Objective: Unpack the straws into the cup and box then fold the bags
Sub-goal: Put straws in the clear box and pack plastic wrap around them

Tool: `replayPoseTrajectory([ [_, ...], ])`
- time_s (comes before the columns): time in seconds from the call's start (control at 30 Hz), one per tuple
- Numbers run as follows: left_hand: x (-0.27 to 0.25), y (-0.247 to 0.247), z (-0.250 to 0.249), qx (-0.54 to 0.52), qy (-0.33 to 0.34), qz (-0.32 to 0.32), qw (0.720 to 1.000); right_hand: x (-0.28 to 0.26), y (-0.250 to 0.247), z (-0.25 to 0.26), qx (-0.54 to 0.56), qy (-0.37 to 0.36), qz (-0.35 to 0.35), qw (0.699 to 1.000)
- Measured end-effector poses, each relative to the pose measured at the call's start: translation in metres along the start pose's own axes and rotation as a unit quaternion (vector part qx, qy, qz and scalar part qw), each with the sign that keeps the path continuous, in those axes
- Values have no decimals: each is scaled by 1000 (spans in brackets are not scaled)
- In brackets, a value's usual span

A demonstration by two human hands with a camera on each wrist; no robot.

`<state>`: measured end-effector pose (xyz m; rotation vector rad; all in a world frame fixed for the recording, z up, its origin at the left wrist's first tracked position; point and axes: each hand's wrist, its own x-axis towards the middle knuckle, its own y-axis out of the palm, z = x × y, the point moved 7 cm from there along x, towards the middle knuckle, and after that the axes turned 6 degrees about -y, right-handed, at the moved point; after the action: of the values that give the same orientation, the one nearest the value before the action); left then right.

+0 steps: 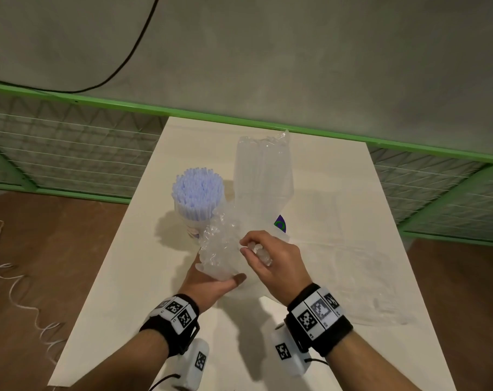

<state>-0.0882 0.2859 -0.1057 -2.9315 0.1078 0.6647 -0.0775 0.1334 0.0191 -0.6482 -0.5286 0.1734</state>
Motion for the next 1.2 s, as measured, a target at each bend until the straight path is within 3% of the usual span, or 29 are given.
replayPoseTrajectory([
  [0.27, -1, -4, -1, 11, -14, -19, 1000, 12, -17, -2, -54, -22, -67, 996],
  [0.43, 0, -3, -3, 25, -6, -29, 999, 11, -10, -13, -71, -21, -34, 997],
  [0.6, 2, -2, -4, 31, -7, -30, 999, 18, -15, -27, -19, 37, -4, 999],
  [0.77, 3, -4, 0, 31, -21, -27, 999, 52, -67, 3, -8, -32, -76, 997],
  [0.87, 4, -4, 2, 33, -28, -26, 999, 81, -113, 22, 38, -33, -128, 991],
  [1.03, 3, -6, 6, 40, -62, -25, 997, 128, -195, 55, 147, -81, -238, 957],
  [1.1, 3, -8, 9, 33, -70, -29, 997, 151, -211, 59, 129, -101, -245, 955],
  [1.2, 2, -8, 8, 25, -67, -27, 997, 187, -196, 32, 116, -83, -196, 970],
])
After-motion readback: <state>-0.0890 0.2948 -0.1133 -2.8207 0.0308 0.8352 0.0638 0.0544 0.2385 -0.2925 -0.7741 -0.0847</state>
